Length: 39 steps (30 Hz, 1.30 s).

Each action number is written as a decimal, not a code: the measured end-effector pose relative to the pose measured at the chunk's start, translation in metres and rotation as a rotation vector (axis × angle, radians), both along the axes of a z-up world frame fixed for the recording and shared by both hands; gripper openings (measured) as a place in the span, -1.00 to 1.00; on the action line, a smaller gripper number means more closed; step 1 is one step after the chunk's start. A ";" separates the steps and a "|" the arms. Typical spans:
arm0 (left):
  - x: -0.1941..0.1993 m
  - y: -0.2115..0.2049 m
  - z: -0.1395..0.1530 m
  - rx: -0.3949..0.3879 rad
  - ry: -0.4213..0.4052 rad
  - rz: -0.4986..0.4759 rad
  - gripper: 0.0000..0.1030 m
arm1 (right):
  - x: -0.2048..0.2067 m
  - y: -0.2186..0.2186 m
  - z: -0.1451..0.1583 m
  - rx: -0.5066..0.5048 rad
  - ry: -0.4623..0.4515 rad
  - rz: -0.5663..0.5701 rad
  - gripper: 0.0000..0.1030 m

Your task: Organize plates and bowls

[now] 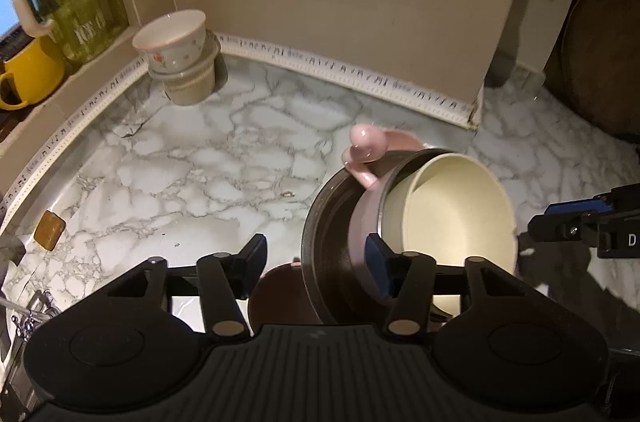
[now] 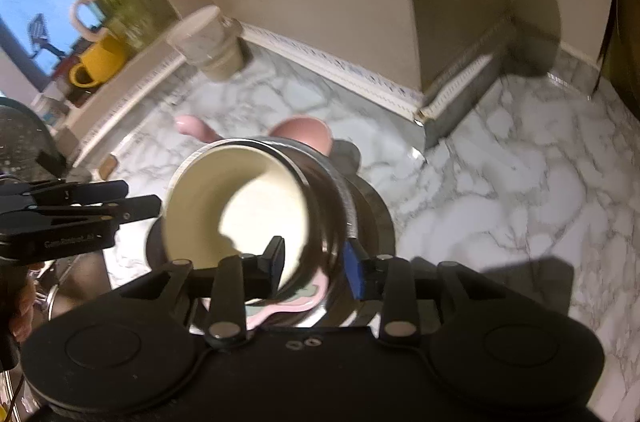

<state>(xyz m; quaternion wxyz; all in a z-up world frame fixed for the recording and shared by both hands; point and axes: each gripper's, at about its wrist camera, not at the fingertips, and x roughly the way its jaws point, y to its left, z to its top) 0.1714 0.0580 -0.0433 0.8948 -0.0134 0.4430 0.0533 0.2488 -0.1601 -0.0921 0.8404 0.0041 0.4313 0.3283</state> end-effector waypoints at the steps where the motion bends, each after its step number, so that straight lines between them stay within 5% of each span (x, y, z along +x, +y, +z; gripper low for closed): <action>1: -0.005 -0.002 0.003 0.000 -0.017 -0.001 0.10 | -0.005 -0.001 0.003 0.009 -0.018 0.004 -0.29; 13: -0.060 -0.018 0.032 -0.038 -0.147 -0.007 0.12 | -0.057 -0.017 0.021 0.104 -0.186 0.026 -0.06; 17: -0.077 -0.023 0.034 -0.035 -0.190 -0.003 0.48 | -0.077 -0.024 0.024 0.130 -0.235 0.025 0.12; 22: -0.098 -0.032 0.037 -0.032 -0.248 -0.016 0.58 | -0.099 -0.031 0.024 0.159 -0.295 0.034 0.37; 26: -0.111 -0.039 0.038 -0.031 -0.291 -0.014 0.99 | -0.118 -0.034 0.026 0.169 -0.354 0.052 0.61; 31: -0.123 -0.045 0.038 -0.038 -0.336 -0.012 0.99 | -0.136 -0.040 0.027 0.188 -0.431 0.049 0.98; 39: -0.138 -0.053 0.033 -0.065 -0.337 -0.029 0.99 | -0.148 -0.054 0.022 0.216 -0.439 0.004 0.99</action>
